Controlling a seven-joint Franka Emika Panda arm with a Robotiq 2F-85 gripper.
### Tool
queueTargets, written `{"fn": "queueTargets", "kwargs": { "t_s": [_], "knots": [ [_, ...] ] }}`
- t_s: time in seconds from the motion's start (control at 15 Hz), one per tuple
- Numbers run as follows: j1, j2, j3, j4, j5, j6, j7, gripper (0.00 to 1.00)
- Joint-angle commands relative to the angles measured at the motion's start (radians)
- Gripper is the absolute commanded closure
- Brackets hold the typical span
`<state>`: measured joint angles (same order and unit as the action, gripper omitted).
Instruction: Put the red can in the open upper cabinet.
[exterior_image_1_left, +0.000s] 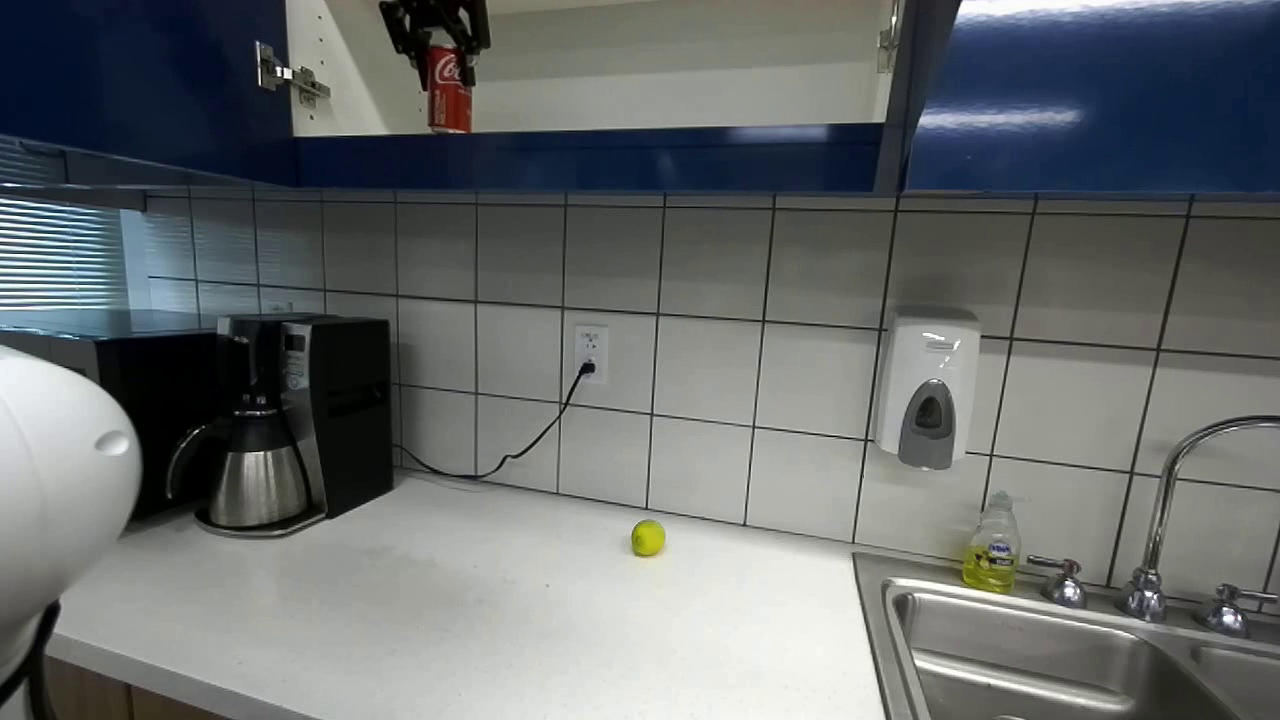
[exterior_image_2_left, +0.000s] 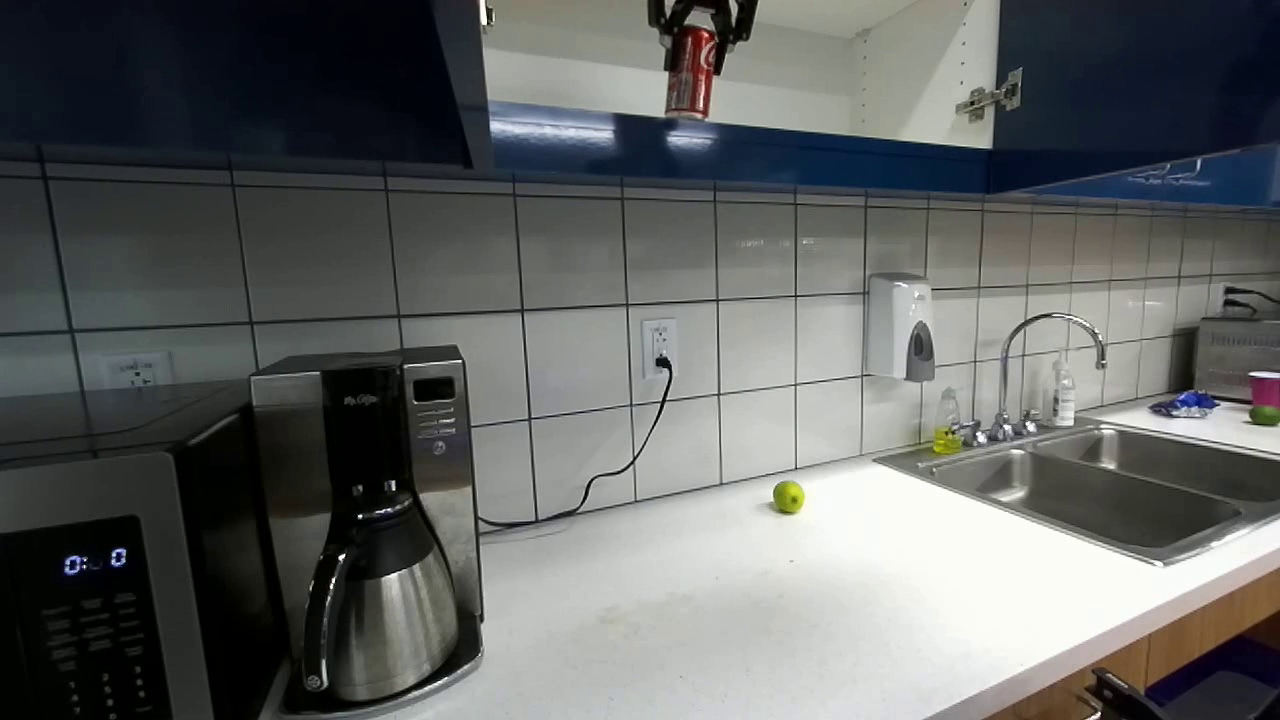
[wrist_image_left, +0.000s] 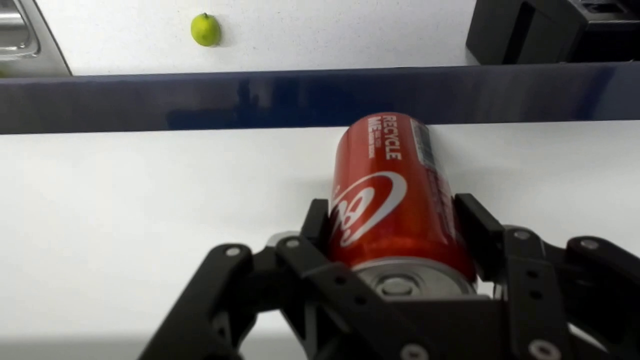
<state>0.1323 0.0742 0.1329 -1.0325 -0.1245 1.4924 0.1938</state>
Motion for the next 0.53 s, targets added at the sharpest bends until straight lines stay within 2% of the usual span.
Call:
{"fn": "queueTargets", "kwargs": {
  "t_s": [0.0, 0.07, 0.13, 0.2, 0.47],
  "knots": [
    [0.006, 0.047, 0.002, 0.079, -0.011, -0.064, 0.02, 0.1],
    [0.007, 0.054, 0.002, 0.088, -0.015, -0.069, 0.021, 0.09],
    [0.008, 0.06, 0.002, 0.094, -0.019, -0.075, 0.023, 0.02],
    [0.008, 0.067, 0.001, 0.1, -0.019, -0.081, 0.023, 0.0],
    [0.007, 0.09, 0.0, 0.124, -0.015, -0.106, 0.024, 0.0]
  ]
}}
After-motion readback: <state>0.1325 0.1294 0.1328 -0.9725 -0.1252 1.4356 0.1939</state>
